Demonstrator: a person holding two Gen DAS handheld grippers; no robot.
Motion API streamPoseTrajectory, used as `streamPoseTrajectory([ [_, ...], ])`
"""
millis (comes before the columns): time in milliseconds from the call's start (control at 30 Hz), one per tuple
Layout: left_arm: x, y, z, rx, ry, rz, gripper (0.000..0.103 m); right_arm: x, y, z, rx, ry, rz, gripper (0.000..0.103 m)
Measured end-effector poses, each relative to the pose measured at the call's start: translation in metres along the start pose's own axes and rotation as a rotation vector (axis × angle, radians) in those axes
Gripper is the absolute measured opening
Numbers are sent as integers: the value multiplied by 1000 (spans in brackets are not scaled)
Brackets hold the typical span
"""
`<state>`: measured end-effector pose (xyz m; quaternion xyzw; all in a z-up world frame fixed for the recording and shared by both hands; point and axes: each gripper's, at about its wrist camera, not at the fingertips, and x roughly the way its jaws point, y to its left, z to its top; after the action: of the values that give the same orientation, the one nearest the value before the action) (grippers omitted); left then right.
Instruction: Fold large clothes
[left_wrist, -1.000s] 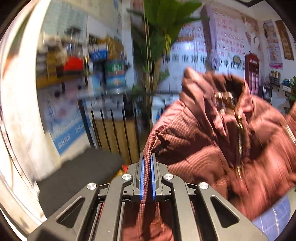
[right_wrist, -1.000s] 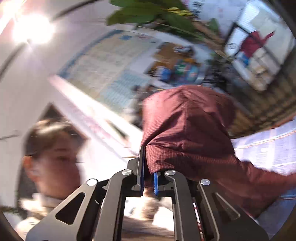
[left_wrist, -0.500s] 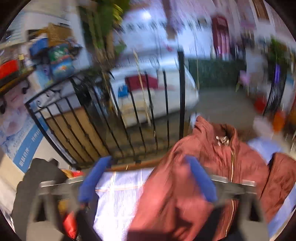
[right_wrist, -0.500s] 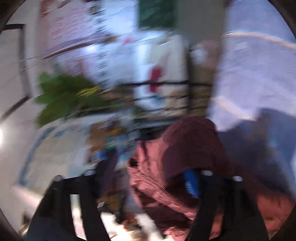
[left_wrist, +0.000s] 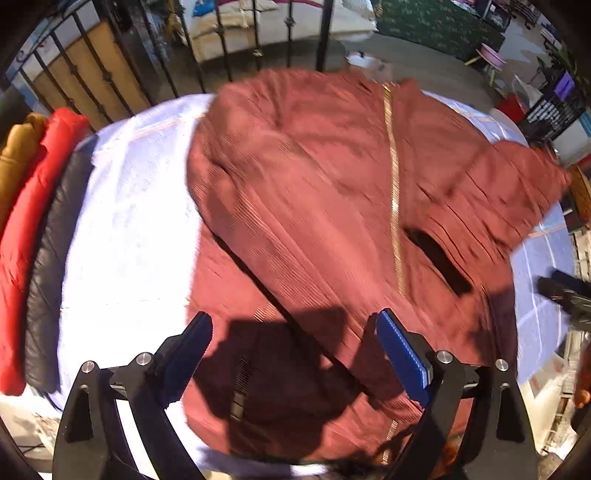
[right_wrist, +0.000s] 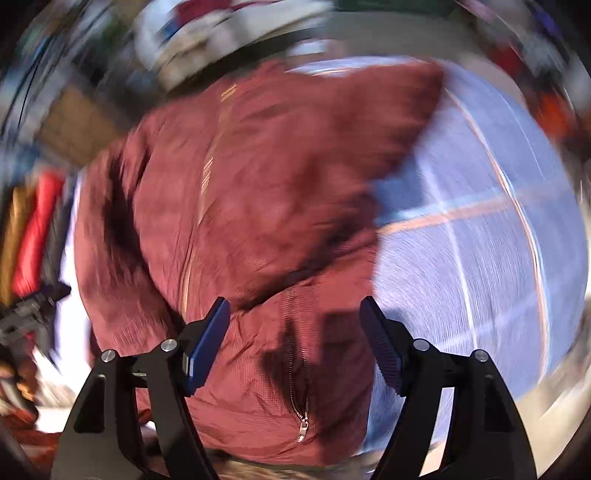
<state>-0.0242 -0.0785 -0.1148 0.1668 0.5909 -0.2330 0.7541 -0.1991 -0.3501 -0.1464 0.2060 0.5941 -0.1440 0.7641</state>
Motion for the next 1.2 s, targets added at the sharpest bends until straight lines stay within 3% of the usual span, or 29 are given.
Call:
streamPoseTrajectory([
  [67, 2, -8, -8, 34, 0, 7, 89, 19, 16, 9, 6, 39, 59, 76],
  [167, -4, -20, -20, 78, -9, 1, 89, 57, 8, 15, 247, 107, 132, 76],
  [233, -5, -23, -25, 94, -24, 4, 92, 65, 7, 12, 311, 131, 138, 76],
  [367, 7, -31, -24, 90, 9, 2, 93, 88, 2, 5, 298, 133, 96, 73],
  [433, 15, -37, -25, 106, 21, -2, 93, 88, -8, 5, 353, 126, 130, 59],
  [533, 21, -43, -25, 117, 44, -5, 93, 91, -15, 4, 387, 117, 215, 25],
  [600, 22, -47, -25, 122, 50, -9, 93, 75, -19, 6, 401, 82, 291, 14],
  [667, 21, -48, -25, 123, 44, -11, 93, 47, -27, 14, 437, 5, 419, 12],
  [767, 21, -46, -23, 118, 50, -4, 93, -10, -47, 33, 449, -152, 471, 12],
  [867, 22, -42, -24, 105, 53, -5, 93, -75, -89, 52, 491, -346, 445, 12],
  [1000, 23, -40, -25, 96, 52, 0, 93, -156, -162, 61, 607, -595, 297, 12],
  [1067, 22, -39, -25, 97, 49, 2, 93, -195, -207, 54, 699, -725, 154, 11],
  [1133, 21, -40, -26, 105, 45, 6, 93, -216, -248, 41, 829, -801, 30, 13],
  [1200, 23, -41, -25, 108, 48, 5, 93, -221, -293, 24, 1001, -813, -2, 37],
])
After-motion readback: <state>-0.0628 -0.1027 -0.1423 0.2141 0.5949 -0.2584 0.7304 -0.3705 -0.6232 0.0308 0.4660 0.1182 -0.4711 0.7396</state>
